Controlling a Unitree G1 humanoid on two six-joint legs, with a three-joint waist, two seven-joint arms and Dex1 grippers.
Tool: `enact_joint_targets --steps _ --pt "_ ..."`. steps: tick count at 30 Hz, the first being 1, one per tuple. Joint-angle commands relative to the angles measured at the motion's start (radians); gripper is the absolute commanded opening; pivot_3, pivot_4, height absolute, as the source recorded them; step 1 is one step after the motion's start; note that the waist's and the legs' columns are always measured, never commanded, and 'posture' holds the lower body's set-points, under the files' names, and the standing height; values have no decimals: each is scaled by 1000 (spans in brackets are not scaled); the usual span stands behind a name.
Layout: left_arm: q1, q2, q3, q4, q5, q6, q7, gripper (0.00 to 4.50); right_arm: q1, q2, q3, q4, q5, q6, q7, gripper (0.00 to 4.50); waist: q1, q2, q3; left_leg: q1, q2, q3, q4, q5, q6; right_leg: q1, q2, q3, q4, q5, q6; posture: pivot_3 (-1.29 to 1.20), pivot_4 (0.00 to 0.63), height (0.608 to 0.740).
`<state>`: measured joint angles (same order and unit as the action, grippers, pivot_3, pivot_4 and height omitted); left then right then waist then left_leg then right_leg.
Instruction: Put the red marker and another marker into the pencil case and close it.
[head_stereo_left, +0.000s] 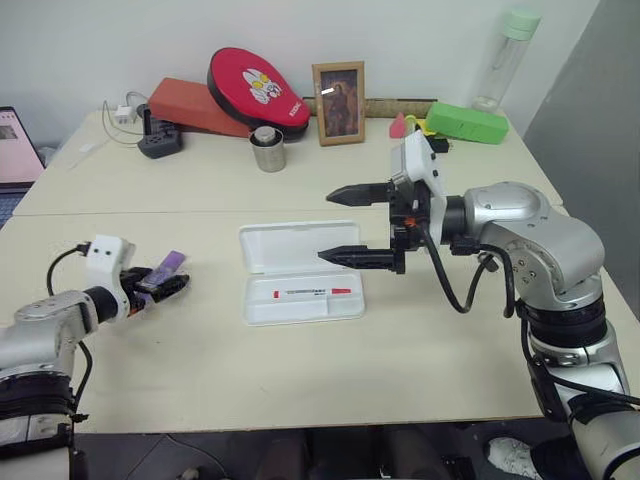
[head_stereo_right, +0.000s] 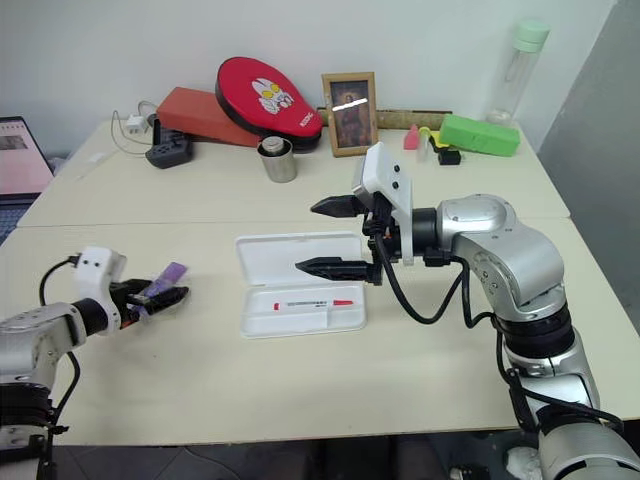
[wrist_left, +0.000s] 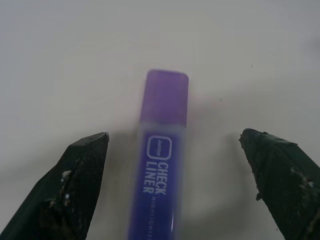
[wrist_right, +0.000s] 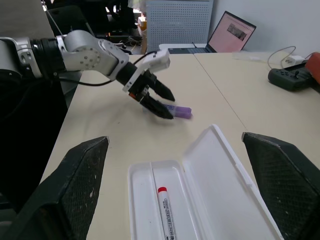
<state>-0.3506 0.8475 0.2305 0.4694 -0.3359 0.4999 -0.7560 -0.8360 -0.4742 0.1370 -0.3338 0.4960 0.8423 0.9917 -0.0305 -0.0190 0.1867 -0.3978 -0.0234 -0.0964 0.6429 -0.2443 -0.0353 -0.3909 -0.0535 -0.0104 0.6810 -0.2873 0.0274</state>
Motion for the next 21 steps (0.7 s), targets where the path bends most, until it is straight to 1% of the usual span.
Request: enact_joint_targets --steps 1,5,7,9,13,14,15,19,20,21 --pt "-7 9 -39 45 34 -7 -53 4500 1 -16 -30 -45 31 -1 -24 4481 0 0 0 0 0 0 0 0 0 0 0 0 0 0 0 0 150 740" --pt "-16 4 -54 83 68 -9 -63 4500 1 -26 -30 -46 42 -2 -42 4481 -1 1 -1 1 0 0 0 0 0 0 0 0 1 0 0 0 150 740" --pt "-23 3 -53 99 75 -8 -59 4125 0 -32 -30 -44 47 -3 -49 4500 -1 2 -1 1 0 0 0 0 0 1 0 0 1 0 0 0 150 740" --pt "-28 -1 -39 105 70 -1 -54 3847 -2 -36 -30 -42 54 -5 -53 4500 -1 2 -1 1 0 0 0 0 0 1 0 0 1 0 0 0 150 740" --pt "-22 -1 -43 98 78 -14 -71 3054 -5 -43 -28 -38 59 -11 -54 4500 -1 2 -1 1 0 0 0 0 0 1 0 0 1 0 0 0 150 740" --pt "-19 -2 -42 96 80 -15 -71 2922 -6 -44 -29 -36 60 -13 -54 4500 -1 2 -1 1 0 0 0 0 0 1 0 0 1 0 0 0 150 740" --pt "-18 -2 -42 94 82 -16 -70 2668 -7 -46 -29 -34 60 -14 -54 4500 -1 2 -1 1 0 0 0 0 0 1 0 0 1 0 0 0 150 740" --pt "-14 -5 -35 90 85 -25 -67 2018 -9 -49 -27 -27 59 -24 -54 4500 -1 2 -1 1 0 0 0 0 0 1 0 0 1 0 0 0 150 740" --pt "-12 -6 -34 89 84 -25 -68 1776 -9 -50 -27 -26 59 -25 -53 4500 -1 2 -1 1 0 0 0 0 0 1 0 0 1 0 0 0 150 740" --pt "-12 -6 -33 89 84 -25 -68 1725 -9 -51 -27 -26 60 -26 -52 4500 -1 2 -1 1 0 0 0 0 0 1 0 0 1 0 0 0 150 740"
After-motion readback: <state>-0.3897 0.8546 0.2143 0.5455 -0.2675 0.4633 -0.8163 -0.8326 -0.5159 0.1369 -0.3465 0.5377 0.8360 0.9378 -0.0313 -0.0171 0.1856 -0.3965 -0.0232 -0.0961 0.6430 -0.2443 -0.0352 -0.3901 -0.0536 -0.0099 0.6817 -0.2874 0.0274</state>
